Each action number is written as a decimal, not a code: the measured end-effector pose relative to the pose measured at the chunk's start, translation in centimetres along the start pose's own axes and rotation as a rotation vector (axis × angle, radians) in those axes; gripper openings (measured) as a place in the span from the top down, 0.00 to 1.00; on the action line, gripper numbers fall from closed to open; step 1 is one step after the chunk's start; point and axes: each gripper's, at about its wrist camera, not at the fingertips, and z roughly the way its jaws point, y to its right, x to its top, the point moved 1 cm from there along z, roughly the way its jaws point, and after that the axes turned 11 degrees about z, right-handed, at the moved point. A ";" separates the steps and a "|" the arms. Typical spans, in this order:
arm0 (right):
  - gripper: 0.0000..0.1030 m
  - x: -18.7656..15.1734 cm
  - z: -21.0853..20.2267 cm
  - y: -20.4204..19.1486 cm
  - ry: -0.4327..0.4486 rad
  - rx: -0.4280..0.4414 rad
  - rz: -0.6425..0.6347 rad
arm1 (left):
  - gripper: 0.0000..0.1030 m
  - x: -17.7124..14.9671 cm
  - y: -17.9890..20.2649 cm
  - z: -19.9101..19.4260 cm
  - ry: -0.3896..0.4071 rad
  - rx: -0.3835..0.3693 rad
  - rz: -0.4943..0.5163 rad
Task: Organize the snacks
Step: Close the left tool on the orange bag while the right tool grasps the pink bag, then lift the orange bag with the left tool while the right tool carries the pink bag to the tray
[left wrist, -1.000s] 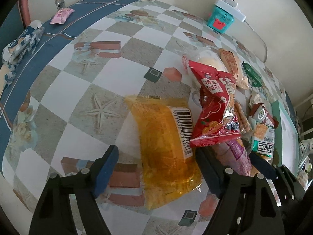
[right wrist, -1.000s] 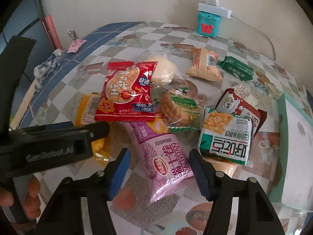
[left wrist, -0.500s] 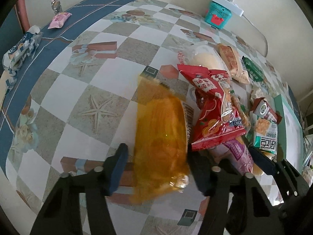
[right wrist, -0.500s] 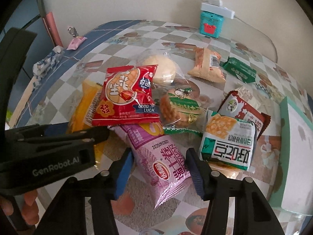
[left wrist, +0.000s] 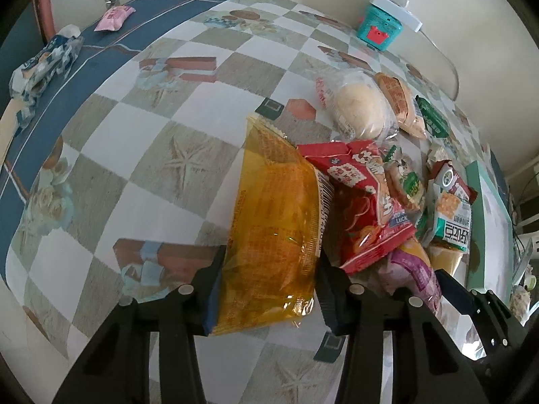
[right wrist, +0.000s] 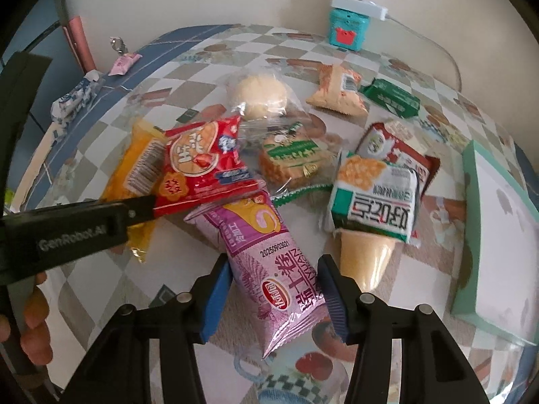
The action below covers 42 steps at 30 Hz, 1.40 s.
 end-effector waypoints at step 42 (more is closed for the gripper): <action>0.52 -0.1 -5.1 0.8 0.138 -0.073 0.017 | 0.58 -1.2 0.0 -5.1 0.055 0.058 -0.024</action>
